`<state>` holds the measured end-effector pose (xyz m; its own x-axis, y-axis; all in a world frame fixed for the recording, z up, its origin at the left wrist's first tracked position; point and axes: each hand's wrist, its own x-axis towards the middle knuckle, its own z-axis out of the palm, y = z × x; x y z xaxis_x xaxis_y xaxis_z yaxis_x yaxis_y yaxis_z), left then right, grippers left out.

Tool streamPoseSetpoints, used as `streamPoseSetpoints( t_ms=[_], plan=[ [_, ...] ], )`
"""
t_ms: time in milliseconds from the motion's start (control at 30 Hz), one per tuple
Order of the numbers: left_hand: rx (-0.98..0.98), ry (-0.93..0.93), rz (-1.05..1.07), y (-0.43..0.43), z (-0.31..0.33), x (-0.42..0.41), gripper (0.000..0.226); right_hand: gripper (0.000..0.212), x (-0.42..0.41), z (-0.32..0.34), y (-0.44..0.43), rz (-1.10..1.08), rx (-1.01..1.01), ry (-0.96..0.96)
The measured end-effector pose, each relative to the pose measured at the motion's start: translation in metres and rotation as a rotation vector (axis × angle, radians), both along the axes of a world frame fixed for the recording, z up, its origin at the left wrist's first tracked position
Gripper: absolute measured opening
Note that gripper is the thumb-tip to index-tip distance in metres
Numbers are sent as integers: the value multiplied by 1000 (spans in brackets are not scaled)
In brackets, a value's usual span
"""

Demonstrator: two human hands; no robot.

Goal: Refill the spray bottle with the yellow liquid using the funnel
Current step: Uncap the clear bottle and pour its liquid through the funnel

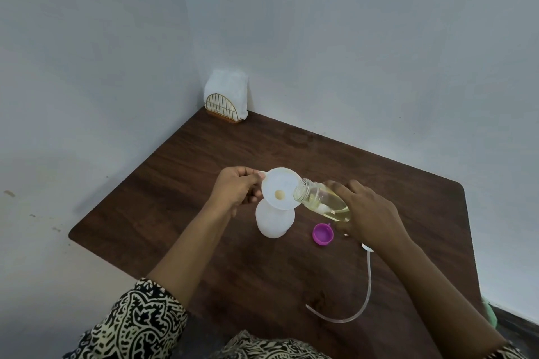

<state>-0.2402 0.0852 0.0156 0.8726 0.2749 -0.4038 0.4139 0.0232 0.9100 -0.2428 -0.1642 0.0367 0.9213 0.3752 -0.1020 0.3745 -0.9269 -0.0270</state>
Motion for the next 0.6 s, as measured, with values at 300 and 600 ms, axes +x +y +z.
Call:
streamPoseSetpoints(
  t_ms=[300, 600],
  plan=[
    [-2, 4, 1, -1, 0, 1, 5, 77, 1, 0, 0, 12, -5, -22],
    [-19, 7, 2, 0, 0, 1, 6, 78, 3, 0, 0, 16, -4, -12]
  ],
)
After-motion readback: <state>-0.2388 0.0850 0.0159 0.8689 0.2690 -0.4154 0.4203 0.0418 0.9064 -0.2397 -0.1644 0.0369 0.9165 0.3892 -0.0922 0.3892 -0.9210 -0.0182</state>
